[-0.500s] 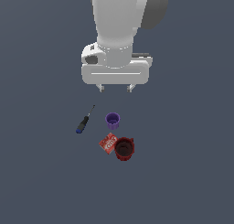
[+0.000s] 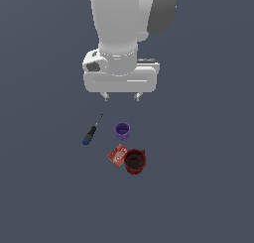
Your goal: Pick up a designated object from a clutter of objects.
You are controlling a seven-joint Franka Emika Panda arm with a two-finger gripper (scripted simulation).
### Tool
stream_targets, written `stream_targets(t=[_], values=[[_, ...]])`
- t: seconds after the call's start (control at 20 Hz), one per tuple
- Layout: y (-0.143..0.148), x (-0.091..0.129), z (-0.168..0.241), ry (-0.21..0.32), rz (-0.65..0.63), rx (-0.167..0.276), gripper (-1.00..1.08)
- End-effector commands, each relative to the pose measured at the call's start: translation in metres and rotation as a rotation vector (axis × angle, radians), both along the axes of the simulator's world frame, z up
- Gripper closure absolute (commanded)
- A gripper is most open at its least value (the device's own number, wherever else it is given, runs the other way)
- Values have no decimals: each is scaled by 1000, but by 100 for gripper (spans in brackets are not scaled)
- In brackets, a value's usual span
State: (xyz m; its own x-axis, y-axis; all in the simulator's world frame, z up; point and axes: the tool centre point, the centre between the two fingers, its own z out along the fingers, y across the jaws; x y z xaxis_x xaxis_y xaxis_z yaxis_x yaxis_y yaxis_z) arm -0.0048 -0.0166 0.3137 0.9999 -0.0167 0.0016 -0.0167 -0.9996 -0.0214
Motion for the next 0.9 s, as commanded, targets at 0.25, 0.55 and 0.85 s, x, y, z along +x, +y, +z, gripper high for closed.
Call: stream_targets(t=[0.25,0.55,0.85], values=[[-3,0,-1,1,-3,4,-92],[-15,1,-22,1,-22,9,-92],[-38,0,-60,0,-60,15,-92]])
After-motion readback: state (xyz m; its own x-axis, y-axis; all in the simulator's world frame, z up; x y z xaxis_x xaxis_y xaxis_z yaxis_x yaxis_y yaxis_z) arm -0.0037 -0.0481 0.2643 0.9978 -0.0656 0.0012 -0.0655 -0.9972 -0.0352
